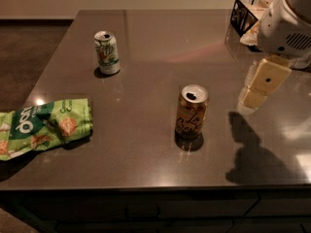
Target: Move 7up can near orange can
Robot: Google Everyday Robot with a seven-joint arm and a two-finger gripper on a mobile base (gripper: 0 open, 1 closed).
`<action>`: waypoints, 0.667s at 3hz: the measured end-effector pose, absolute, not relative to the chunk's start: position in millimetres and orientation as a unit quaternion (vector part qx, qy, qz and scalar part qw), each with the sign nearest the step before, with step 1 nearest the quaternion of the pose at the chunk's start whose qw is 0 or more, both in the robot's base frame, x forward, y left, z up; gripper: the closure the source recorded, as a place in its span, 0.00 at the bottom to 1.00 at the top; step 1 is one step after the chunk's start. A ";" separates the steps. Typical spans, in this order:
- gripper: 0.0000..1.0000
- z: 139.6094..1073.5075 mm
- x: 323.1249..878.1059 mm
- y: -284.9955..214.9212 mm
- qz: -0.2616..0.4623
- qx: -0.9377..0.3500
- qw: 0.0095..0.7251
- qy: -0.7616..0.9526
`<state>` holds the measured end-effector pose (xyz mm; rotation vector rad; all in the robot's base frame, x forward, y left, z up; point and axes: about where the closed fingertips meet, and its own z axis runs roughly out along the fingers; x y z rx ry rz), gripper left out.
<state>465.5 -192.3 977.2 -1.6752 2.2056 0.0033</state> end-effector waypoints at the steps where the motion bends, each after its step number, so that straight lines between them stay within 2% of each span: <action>1: 0.00 977.6 502.2 -166.7 0.040 -0.580 0.215 0.785; 2: 0.00 980.0 534.2 -141.6 0.065 -0.568 0.232 0.787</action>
Offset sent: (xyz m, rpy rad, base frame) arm 0.1073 0.0780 0.0056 0.2446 0.0170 -0.0426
